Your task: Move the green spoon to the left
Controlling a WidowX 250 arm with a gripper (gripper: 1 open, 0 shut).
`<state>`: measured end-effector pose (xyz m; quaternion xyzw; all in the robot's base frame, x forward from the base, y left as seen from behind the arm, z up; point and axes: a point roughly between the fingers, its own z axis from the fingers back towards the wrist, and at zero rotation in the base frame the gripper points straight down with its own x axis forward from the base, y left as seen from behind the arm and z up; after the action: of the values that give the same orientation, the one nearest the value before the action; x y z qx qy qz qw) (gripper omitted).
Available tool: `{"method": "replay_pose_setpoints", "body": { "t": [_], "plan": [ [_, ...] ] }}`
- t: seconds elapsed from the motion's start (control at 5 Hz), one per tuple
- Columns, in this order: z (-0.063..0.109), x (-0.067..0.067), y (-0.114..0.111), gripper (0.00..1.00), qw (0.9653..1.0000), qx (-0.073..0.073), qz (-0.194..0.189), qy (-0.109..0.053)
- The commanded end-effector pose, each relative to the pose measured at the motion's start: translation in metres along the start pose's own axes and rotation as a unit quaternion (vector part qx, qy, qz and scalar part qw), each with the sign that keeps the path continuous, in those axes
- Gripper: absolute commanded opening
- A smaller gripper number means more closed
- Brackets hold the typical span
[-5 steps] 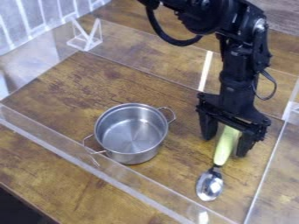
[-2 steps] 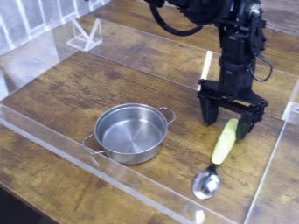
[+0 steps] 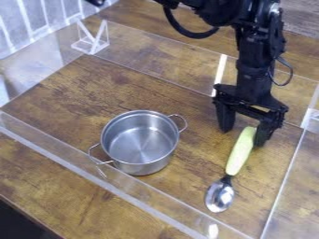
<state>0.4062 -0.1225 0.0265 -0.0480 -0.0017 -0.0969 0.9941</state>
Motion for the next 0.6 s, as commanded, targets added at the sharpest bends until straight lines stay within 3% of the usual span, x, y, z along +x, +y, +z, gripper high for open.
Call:
{"method": "replay_pose_setpoints", "body": {
  "t": [0.0, 0.2, 0.4],
  "plan": [
    [0.013, -0.011, -0.001, 1.00, 0.9994, -0.007, -0.034, -0.002],
    [0.013, -0.022, 0.003, 1.00, 0.9981, -0.011, -0.060, 0.009],
    [0.013, -0.020, -0.004, 1.00, 0.9992, -0.014, -0.035, 0.011]
  ]
}}
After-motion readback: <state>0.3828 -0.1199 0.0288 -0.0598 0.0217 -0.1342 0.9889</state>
